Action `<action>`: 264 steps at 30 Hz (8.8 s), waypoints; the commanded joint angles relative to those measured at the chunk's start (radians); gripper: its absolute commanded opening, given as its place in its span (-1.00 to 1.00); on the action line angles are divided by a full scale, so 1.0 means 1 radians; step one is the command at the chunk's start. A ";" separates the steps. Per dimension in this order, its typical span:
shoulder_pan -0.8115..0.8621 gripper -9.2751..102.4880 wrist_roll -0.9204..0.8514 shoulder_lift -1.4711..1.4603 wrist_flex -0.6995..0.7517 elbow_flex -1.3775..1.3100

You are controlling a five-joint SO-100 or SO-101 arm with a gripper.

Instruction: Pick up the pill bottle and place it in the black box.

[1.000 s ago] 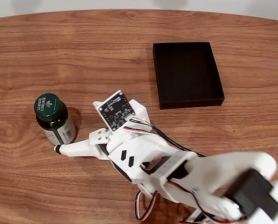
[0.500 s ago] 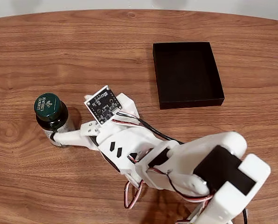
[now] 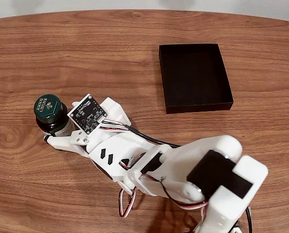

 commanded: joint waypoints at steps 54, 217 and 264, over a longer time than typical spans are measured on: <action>-0.048 -0.46 -0.015 -0.250 0.117 -0.466; 0.801 -0.08 -0.037 -0.453 -0.334 -0.314; 0.802 0.00 -0.043 0.086 -0.337 0.210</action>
